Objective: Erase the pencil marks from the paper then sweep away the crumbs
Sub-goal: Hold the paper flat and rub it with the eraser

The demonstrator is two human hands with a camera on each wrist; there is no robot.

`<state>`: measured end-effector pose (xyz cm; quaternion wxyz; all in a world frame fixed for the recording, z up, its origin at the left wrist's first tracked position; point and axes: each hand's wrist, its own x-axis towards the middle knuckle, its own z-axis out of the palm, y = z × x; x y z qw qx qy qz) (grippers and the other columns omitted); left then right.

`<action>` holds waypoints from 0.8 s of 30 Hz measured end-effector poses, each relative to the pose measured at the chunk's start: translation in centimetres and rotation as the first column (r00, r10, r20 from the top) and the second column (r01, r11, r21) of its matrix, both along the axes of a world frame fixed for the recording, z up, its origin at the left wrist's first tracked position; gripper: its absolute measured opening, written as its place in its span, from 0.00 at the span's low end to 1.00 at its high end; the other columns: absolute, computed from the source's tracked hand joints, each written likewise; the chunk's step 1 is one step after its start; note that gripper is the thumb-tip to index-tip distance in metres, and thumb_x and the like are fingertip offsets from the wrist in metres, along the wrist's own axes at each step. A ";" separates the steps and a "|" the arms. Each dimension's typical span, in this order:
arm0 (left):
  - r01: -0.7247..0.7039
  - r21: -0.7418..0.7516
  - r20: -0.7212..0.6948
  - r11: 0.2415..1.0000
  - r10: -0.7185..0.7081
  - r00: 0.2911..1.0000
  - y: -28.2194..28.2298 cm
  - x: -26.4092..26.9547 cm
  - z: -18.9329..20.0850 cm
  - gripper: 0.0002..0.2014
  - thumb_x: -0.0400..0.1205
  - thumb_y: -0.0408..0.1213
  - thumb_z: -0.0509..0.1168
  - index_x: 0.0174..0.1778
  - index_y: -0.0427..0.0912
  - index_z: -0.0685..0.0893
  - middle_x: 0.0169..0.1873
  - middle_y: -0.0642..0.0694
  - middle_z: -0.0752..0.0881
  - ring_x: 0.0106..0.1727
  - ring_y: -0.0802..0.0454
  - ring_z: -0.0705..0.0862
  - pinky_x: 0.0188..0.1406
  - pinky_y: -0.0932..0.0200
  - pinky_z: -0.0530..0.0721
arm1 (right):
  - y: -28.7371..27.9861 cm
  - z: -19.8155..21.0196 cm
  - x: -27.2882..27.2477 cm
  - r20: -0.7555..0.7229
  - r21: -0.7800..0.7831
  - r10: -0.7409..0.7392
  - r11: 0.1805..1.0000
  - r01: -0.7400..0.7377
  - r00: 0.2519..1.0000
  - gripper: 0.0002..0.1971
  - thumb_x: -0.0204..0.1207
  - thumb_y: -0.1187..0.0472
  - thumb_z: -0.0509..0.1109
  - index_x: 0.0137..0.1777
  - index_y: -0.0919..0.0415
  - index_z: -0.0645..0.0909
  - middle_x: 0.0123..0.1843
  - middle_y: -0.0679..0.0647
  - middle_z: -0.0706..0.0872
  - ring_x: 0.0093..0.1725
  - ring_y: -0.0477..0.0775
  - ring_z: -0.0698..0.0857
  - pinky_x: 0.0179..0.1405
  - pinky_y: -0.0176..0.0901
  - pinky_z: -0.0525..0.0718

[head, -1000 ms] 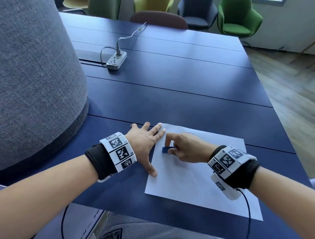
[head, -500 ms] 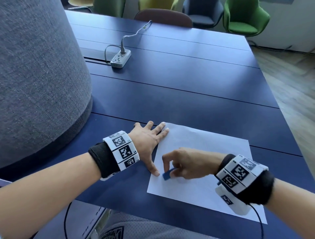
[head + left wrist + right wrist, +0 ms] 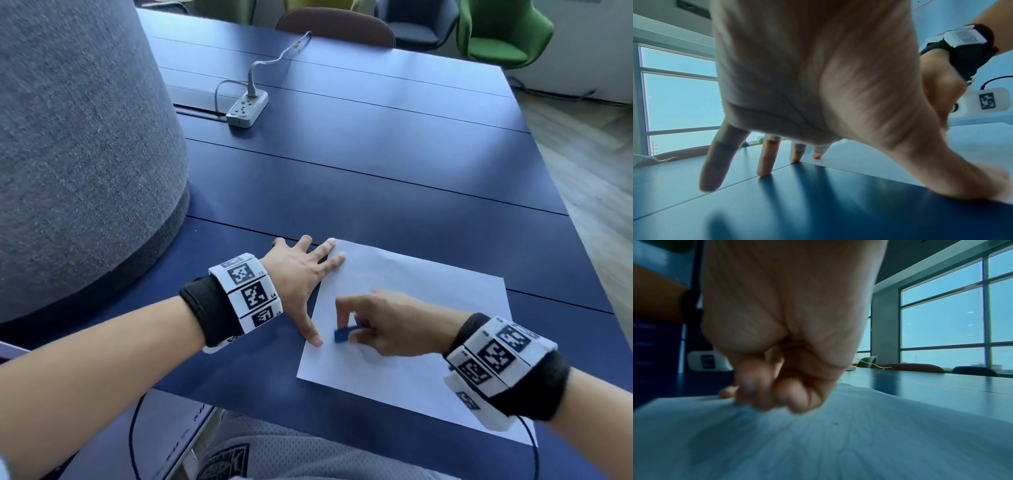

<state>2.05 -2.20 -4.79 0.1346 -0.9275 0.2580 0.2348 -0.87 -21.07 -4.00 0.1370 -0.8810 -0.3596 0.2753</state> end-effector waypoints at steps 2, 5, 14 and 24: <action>-0.005 -0.004 -0.002 1.000 0.005 1.000 0.0 0.0 -0.1 0.72 0.56 0.79 0.71 0.86 0.51 0.36 0.86 0.49 0.38 0.81 0.39 0.53 0.66 0.40 0.69 | -0.1 0.3 -0.6 -0.076 -0.030 0.027 0.999 -0.029 0.997 0.06 0.79 0.58 0.66 0.55 0.50 0.78 0.27 0.40 0.71 0.27 0.36 0.72 0.28 0.34 0.66; 0.001 -0.008 0.011 1.000 -0.001 1.000 0.1 0.0 -0.2 0.73 0.55 0.79 0.70 0.86 0.50 0.37 0.86 0.49 0.38 0.81 0.40 0.54 0.66 0.41 0.68 | 0.2 0.0 0.4 -0.012 0.001 -0.095 0.995 0.095 0.995 0.05 0.78 0.58 0.68 0.52 0.52 0.78 0.30 0.40 0.73 0.31 0.41 0.74 0.33 0.39 0.69; -0.006 0.004 -0.002 1.000 0.006 1.000 -0.1 0.1 0.0 0.73 0.56 0.79 0.71 0.86 0.50 0.36 0.86 0.49 0.37 0.81 0.39 0.52 0.67 0.40 0.67 | 0.0 -0.1 0.5 -0.060 0.016 -0.053 0.998 0.054 0.997 0.05 0.76 0.61 0.69 0.50 0.52 0.80 0.28 0.41 0.74 0.28 0.39 0.73 0.30 0.36 0.70; 0.010 -0.007 0.011 1.000 -0.010 1.000 0.0 0.1 -0.2 0.73 0.56 0.80 0.69 0.86 0.49 0.36 0.86 0.48 0.38 0.81 0.39 0.53 0.68 0.40 0.65 | 0.0 -0.4 1.6 -0.031 0.028 -0.162 0.986 0.163 0.986 0.04 0.77 0.58 0.69 0.48 0.52 0.77 0.27 0.40 0.75 0.25 0.38 0.74 0.27 0.35 0.70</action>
